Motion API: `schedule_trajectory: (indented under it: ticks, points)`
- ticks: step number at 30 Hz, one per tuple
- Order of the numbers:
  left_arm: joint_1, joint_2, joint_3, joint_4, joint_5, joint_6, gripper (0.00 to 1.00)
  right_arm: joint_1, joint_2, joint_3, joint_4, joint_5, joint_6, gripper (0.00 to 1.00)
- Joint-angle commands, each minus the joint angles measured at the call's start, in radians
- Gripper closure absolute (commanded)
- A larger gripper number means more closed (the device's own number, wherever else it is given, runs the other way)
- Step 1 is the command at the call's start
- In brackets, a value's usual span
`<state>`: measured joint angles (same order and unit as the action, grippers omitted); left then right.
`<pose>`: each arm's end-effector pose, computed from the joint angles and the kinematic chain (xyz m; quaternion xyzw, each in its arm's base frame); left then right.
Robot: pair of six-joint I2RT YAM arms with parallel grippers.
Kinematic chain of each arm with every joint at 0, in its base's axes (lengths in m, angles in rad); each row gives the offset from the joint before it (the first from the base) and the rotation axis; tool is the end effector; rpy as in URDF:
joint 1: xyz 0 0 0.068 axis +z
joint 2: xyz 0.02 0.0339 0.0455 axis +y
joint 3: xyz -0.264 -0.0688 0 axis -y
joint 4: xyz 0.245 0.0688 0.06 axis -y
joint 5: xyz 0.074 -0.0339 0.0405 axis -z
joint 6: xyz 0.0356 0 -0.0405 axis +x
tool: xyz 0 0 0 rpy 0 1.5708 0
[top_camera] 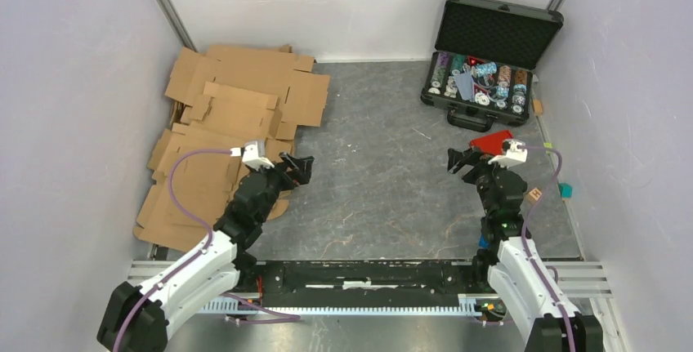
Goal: Fold the paper box
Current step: Move the paper box to the center of the board.
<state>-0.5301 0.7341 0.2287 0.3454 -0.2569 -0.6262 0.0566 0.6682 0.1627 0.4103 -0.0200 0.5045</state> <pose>0.1551 -0.0804 0.2070 -0.1192 0.7502 -0.2697 0.5918 0.1650 0.0101 0.2005 0.1578 0.7229 0.1934 0.6443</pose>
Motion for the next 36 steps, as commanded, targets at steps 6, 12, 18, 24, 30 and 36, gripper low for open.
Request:
schedule_trajectory:
  ticks: [6,12,18,24,30,36]
  points:
    - [-0.004,-0.072,-0.033,0.033,-0.024,0.106,0.00,-0.002,-0.050,-0.111,0.022,0.054,0.020,0.02]
    - [-0.002,-0.021,0.084,-0.202,-0.266,-0.007,0.00,0.002,-0.094,-0.121,0.023,0.064,0.020,0.03]
    - [0.067,0.065,0.236,-0.523,-0.484,-0.209,0.00,0.031,-0.070,-0.117,0.023,0.077,0.016,0.03]
    - [0.225,0.210,0.432,-0.816,-0.568,-0.369,0.12,0.048,-0.075,-0.115,0.016,0.087,0.010,0.03]
    - [0.351,0.354,0.538,-0.940,-0.584,-0.580,0.14,0.062,-0.068,-0.106,0.016,0.086,0.002,0.03]
    - [0.371,0.522,0.722,-1.240,-0.786,-0.713,0.13,0.067,-0.071,-0.106,0.015,0.083,0.000,0.03]
